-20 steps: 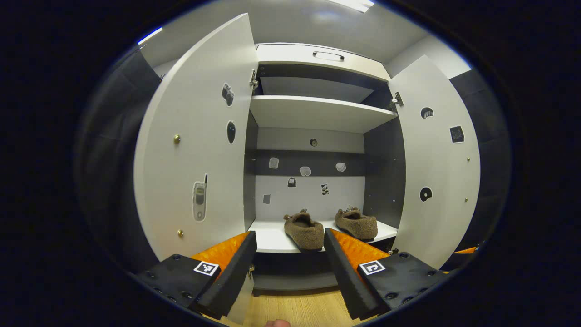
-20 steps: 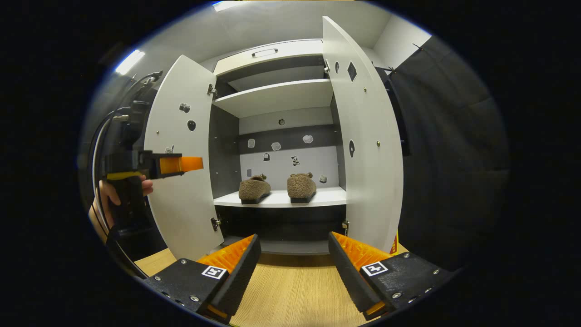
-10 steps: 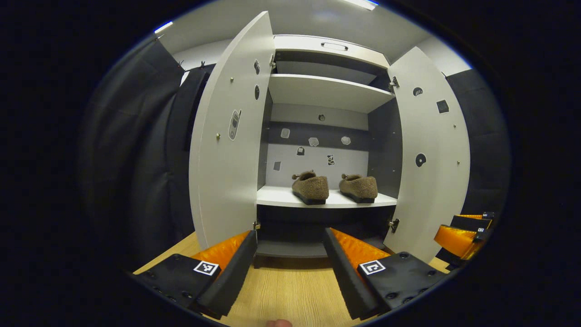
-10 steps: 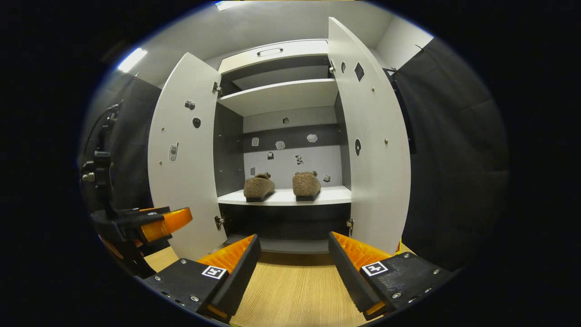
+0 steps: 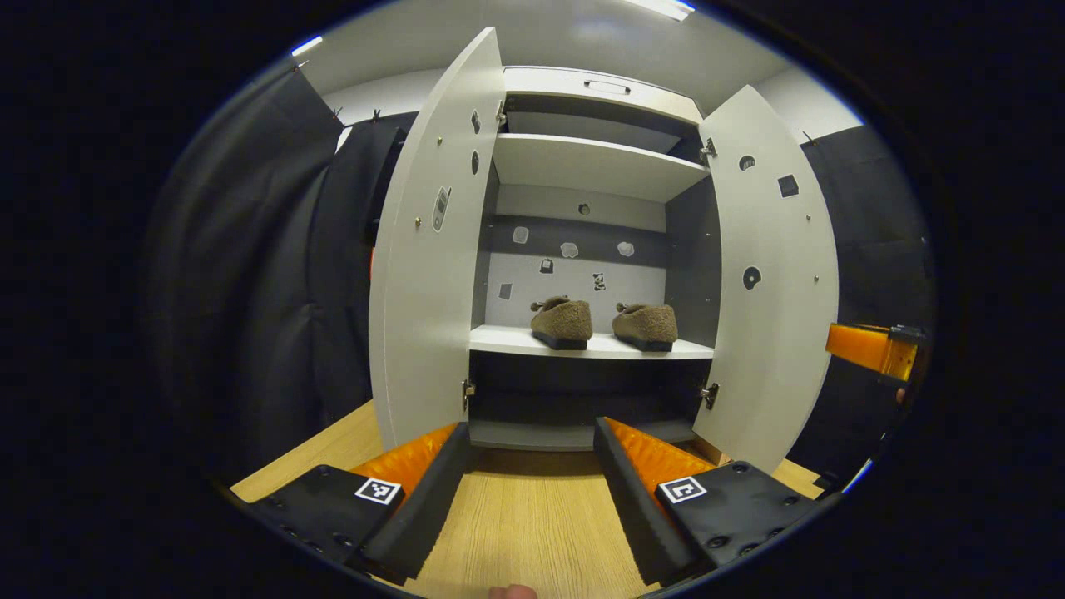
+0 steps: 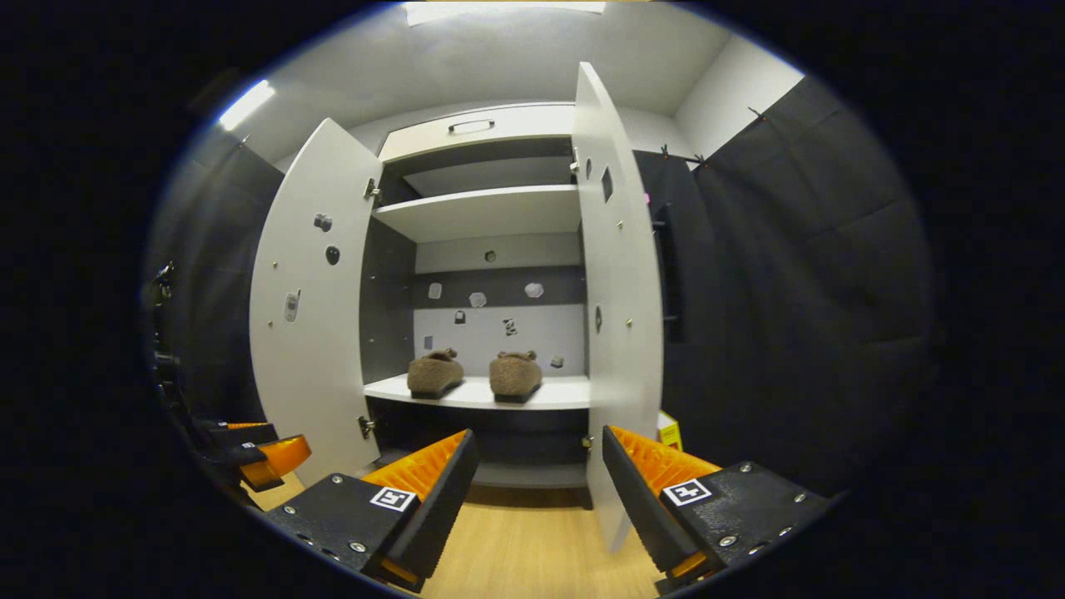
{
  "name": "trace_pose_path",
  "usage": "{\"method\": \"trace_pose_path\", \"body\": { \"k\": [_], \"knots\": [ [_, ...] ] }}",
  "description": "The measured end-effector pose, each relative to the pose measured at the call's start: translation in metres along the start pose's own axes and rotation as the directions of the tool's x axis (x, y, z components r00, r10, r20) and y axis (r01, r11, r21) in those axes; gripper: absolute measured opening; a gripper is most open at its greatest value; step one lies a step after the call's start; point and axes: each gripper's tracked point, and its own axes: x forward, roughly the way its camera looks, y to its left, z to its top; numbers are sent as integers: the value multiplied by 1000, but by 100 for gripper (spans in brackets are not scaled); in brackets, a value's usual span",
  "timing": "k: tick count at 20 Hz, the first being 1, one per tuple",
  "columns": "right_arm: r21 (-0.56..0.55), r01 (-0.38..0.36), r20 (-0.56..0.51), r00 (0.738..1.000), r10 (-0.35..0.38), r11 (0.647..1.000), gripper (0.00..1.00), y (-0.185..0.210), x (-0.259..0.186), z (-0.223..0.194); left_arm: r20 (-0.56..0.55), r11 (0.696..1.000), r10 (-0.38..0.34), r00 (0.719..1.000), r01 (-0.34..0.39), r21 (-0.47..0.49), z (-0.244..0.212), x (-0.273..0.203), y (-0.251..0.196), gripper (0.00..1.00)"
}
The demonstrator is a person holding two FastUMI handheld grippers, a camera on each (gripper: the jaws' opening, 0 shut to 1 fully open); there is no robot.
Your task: Grab one shoe with the right hand and put it into the shoe cabinet, grab the other shoe with the left hand and put it into the shoe cabinet; then close the right door with the right hand and the left door with the left hand.
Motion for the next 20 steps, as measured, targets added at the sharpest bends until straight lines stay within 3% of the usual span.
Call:
{"method": "trace_pose_path", "body": {
  "k": [10, 18, 19, 20],
  "knots": [
    [-13, 245, 100, 965, -243, 969, 92, -146, 50, 97, 10, 1000, 0, 1000, 0, -5, -1, -12, 2, 97],
    [-51, 235, 120, 966, -228, 971, 92, -147, 74, 122, 12, 998, 55, 998, -55, 2, -3, -18, 21, 97],
    [-51, 231, 117, 968, -224, 972, 85, -146, 74, 121, 14, 998, 59, 998, -60, 6, -2, -19, 22, 97],
    [-48, 223, 115, 970, -216, 974, 92, -143, 74, 121, 18, 998, 59, 998, -59, 9, -1, -19, 22, 97]
  ]
}}
